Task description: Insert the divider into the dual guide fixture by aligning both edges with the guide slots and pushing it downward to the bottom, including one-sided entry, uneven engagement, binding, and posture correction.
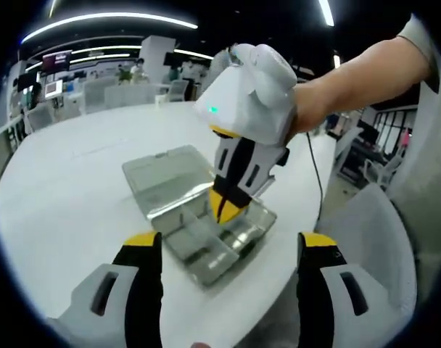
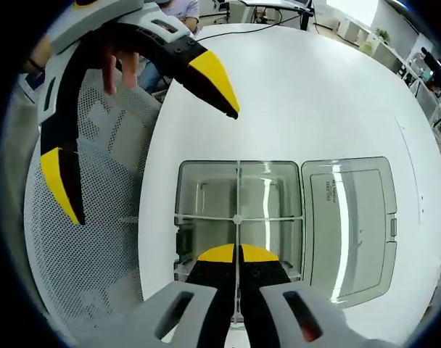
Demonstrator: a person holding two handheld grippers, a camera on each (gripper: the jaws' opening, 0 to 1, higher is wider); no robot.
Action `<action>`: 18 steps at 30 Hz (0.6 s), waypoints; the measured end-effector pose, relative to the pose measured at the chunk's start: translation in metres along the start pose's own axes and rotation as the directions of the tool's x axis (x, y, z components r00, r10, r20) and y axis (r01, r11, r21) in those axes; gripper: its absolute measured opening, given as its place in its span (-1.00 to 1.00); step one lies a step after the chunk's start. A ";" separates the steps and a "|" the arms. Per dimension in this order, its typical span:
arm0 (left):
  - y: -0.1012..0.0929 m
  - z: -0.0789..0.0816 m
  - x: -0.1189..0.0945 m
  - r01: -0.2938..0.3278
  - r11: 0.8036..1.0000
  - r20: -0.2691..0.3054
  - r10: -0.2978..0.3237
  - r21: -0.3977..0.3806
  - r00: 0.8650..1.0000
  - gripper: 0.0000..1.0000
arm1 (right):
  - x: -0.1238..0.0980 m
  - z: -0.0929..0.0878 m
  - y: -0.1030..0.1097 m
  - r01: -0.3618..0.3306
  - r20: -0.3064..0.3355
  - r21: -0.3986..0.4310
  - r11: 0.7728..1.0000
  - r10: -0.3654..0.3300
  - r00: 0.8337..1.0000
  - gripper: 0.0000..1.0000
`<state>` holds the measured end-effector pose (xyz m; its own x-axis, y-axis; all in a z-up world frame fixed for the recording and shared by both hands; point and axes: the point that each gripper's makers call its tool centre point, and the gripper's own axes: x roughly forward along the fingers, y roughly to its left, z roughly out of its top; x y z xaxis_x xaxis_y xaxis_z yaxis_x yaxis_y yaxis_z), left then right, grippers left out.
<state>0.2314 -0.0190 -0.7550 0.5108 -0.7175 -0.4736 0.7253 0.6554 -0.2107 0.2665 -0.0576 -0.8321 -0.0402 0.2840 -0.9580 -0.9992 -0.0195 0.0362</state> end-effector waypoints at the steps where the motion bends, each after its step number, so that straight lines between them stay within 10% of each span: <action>1: 0.001 -0.001 0.000 0.000 1.000 -0.001 0.000 0.000 1.000 0.47 | 0.001 0.000 0.000 0.000 -0.001 0.000 1.000 0.000 1.000 -1.00; 18: -0.002 -0.001 0.002 0.003 1.000 -0.005 -0.003 -0.003 1.000 0.47 | 0.006 -0.003 0.000 0.006 -0.003 0.002 1.000 -0.006 1.000 -1.00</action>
<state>0.2302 -0.0216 -0.7567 0.5067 -0.7182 -0.4769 0.7255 0.6540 -0.2141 0.2660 -0.0589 -0.8386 -0.0338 0.2812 -0.9591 -0.9994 -0.0155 0.0307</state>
